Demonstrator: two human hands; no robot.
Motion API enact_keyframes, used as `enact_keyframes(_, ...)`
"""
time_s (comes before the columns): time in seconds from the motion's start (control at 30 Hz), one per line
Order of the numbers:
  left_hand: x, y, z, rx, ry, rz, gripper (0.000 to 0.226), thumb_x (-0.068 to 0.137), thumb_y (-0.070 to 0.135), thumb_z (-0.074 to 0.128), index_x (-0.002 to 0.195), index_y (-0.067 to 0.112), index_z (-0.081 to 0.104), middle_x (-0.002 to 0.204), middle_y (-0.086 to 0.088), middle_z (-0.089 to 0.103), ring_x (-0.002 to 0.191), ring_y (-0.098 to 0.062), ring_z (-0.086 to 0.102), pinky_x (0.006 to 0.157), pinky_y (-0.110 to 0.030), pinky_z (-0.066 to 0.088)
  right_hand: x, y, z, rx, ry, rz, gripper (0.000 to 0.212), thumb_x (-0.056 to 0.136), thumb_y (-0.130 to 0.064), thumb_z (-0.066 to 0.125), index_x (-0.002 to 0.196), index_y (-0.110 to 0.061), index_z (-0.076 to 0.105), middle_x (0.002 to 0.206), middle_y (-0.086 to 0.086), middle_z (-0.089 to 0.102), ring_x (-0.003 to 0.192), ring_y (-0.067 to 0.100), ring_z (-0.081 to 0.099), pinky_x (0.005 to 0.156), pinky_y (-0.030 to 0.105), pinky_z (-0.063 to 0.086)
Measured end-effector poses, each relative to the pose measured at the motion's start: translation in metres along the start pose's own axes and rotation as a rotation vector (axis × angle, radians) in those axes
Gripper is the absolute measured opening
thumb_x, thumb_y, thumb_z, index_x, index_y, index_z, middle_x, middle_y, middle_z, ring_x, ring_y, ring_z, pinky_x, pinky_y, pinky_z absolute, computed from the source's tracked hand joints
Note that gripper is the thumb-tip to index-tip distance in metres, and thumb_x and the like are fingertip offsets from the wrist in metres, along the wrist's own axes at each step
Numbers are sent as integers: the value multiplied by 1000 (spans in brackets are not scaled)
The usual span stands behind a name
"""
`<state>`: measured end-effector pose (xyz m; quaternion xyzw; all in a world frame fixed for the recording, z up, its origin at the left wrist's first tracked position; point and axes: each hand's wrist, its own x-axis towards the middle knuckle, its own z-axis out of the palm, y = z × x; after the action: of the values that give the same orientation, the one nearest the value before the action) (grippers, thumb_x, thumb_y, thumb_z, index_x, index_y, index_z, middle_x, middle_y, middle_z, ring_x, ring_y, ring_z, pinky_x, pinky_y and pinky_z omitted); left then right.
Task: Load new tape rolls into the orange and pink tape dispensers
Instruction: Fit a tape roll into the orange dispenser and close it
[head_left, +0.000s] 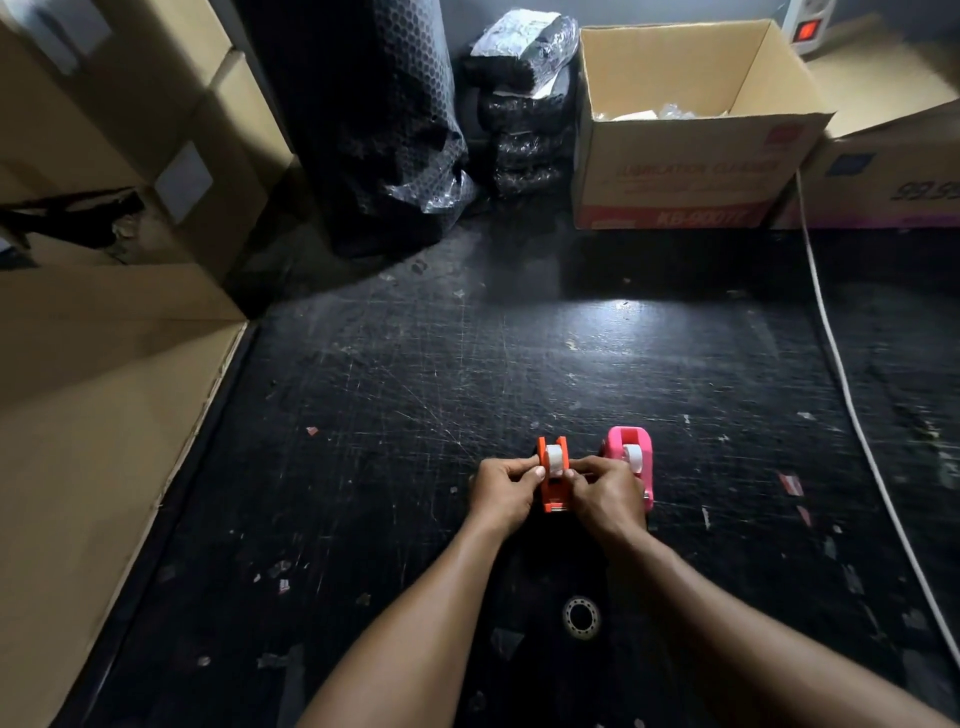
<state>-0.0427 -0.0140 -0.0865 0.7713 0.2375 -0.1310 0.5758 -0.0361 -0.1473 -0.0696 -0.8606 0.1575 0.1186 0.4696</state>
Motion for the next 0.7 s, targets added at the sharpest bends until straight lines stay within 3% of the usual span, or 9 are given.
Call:
enact_keyframes(0.1, 1, 0, -2, 2, -35, -3, 26, 90, 14, 68, 116, 12, 74, 118, -5, 74, 109, -14, 69, 100, -28, 52, 3, 2, -3, -39, -66, -33, 17, 89, -16, 65, 99, -12, 78, 95, 5, 78, 75, 11, 65, 60, 8, 44)
enact_keyframes(0.2, 1, -2, -3, -12, -74, -4, 27, 84, 15, 71, 110, 19, 76, 112, -5, 77, 102, -16, 73, 97, -44, 57, 4, 4, -7, -194, -69, -148, 16, 88, -21, 62, 99, -17, 73, 96, 4, 76, 85, 19, 69, 74, 32, 55)
enact_keyframes(0.27, 6, -8, -1, -31, -64, -6, 24, 80, 17, 73, 104, 21, 78, 102, -4, 80, 95, -19, 75, 91, -48, 60, 0, 6, -10, -349, -35, -312, 20, 86, -26, 62, 104, -18, 67, 100, 4, 70, 89, 26, 67, 72, 42, 55)
enact_keyframes(0.37, 9, -11, 2, -41, -65, -4, 22, 73, 27, 72, 95, 29, 79, 92, -3, 81, 88, -19, 77, 87, -49, 61, -4, 8, -15, -480, -92, -543, 21, 87, -32, 61, 105, -24, 66, 100, 4, 64, 86, 28, 63, 63, 42, 53)
enact_keyframes(0.6, 7, -11, 4, -13, -30, 20, 13, 79, 19, 74, 80, 31, 79, 88, 0, 81, 84, -15, 76, 88, -43, 61, 12, 4, -17, -561, -63, -647, 15, 84, -33, 62, 84, -19, 68, 79, 4, 63, 67, 28, 62, 51, 37, 44)
enact_keyframes(0.7, 8, -10, 6, -11, -10, 17, 11, 80, 18, 75, 89, 22, 81, 90, -1, 80, 85, -16, 76, 88, -41, 60, 16, 5, -15, -652, -29, -699, 15, 83, -27, 63, 84, -12, 63, 79, 7, 62, 69, 30, 62, 53, 32, 31)
